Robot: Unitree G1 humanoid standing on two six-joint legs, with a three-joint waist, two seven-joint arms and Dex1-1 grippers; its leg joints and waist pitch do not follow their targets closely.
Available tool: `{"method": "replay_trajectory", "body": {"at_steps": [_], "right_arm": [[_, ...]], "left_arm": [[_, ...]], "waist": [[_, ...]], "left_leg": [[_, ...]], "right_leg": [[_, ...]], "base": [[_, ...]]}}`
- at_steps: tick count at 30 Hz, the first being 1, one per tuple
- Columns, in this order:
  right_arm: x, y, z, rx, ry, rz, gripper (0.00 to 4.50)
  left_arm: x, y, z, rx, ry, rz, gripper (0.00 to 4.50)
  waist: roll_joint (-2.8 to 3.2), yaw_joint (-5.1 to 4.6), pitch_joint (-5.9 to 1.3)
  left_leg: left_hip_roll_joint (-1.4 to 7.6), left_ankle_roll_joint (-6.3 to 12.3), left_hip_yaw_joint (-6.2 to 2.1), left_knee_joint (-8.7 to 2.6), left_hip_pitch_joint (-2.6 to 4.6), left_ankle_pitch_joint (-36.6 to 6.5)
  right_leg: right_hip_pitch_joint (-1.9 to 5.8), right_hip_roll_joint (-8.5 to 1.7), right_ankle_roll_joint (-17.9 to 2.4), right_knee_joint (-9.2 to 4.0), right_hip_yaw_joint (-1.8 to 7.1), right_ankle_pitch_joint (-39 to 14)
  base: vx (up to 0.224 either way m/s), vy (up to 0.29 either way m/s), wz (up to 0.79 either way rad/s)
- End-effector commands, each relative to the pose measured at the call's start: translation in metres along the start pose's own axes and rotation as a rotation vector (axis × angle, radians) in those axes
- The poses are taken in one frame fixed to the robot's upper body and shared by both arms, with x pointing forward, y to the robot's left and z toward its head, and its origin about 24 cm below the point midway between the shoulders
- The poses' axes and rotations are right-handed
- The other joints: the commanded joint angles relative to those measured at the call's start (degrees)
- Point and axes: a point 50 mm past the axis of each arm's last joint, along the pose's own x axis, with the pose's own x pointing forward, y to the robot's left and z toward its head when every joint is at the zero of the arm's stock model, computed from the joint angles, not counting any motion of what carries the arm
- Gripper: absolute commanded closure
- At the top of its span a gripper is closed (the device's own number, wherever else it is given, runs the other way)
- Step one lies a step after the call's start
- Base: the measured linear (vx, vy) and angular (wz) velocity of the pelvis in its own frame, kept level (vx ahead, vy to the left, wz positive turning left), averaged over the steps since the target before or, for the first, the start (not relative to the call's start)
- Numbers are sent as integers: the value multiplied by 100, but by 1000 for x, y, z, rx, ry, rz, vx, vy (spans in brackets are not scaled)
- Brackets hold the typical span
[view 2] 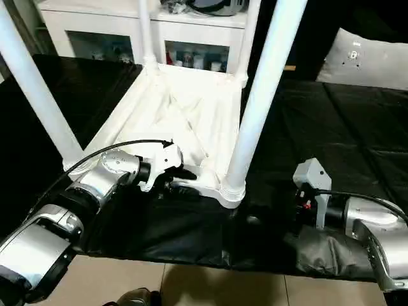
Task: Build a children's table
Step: Rotate table base, then rotate leg to tighten
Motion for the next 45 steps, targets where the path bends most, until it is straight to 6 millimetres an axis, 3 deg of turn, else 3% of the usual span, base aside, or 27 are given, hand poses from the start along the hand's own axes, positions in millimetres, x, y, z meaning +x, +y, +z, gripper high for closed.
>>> {"method": "replay_trajectory", "body": {"at_steps": [1, 2, 4, 7, 20, 27, 28, 30, 32, 38, 39, 45], "right_arm": [[-1, 2, 3, -14, 9, 18, 0], [-1, 2, 4, -13, 8, 19, 0], [-1, 2, 4, -12, 9, 21, 0], [-1, 3, 4, -12, 10, 27, 0], [-1, 3, 4, -13, 10, 34, 0], [4, -3, 3, -36, 27, 45, 0], [8, -5, 4, -19, 12, 76, 19], [13, -7, 5, -24, 10, 96, 30], [19, -6, 5, -3, -1, 142, 41], [36, -10, 6, 13, -22, 185, 98], [41, -11, 6, 17, -31, 201, 112], [55, -12, 8, 25, -46, 245, 167]], "left_arm": [[0, 2, 3, 14, 14, -5, 265], [0, 3, 3, 17, 17, -1, 265], [0, 4, 4, 18, 17, 0, 308], [1, 4, 5, 22, 21, -15, 322], [1, 0, 1, 53, 121, -137, 423], [-5, -3, -3, 103, 187, -218, 443], [-7, -3, -3, 135, 186, -217, 448], [-8, -3, 0, 169, 166, -204, 450], [-9, -4, 4, 175, 123, -196, 450], [-12, -9, 6, 178, 71, -217, 450], [-12, -11, 5, 178, 69, -219, 450], [-15, -18, -1, 170, 77, -224, 450]], "waist": [[-89, 5, -357], [-90, 0, -357], [-98, 3, -350], [-110, -1, -351], [-91, 5, -368], [-80, -1, -365], [-123, -5, -370], [-100, -13, -364], [-129, 4, -374], [-100, 25, -394], [-121, 23, -386], [-89, 32, -385]], "left_leg": [[389, 312, -183, -411, 296, -1670], [385, 295, -185, -419, 290, -1693], [386, 262, -188, -425, 294, -1750], [396, 236, -196, -437, 293, -1775], [395, 379, -185, -415, 274, -1504], [398, 425, -170, -399, 281, -1503], [398, 433, -172, -399, 271, -1522], [402, 435, -174, -399, 263, -1511], [410, 468, -164, -395, 270, -1427], [408, 537, -149, -372, 261, -1223], [402, 535, -146, -379, 250, -1239], [411, 421, -144, -403, 272, -1346]], "right_leg": [[58, -413, -1612, -474, 98, -503], [69, -416, -1588, -478, 88, -569], [60, -423, -1556, -489, 86, -678], [59, -432, -1525, -495, 82, -733], [81, -427, -1652, -445, 68, -217], [77, -434, -1757, -439, 64, -135], [95, -440, -1767, -442, 58, -182], [89, -445, -1781, -437, 55, -240], [89, -426, -1805, -411, 48, -155], [61, -422, -1883, -357, 42, 151], [62, -415, -1879, -361, 36, 112], [34, -406, -1815, -366, 40, -81]], "base": [[0, 0, 0], [0, 0, 0], [0, 0, 0], [0, 0, 0], [0, 0, 0], [0, 0, 0], [0, 0, 0], [0, 0, 0], [0, 0, 0], [0, 0, 0], [0, 0, 0], [0, 0, 0]]}}
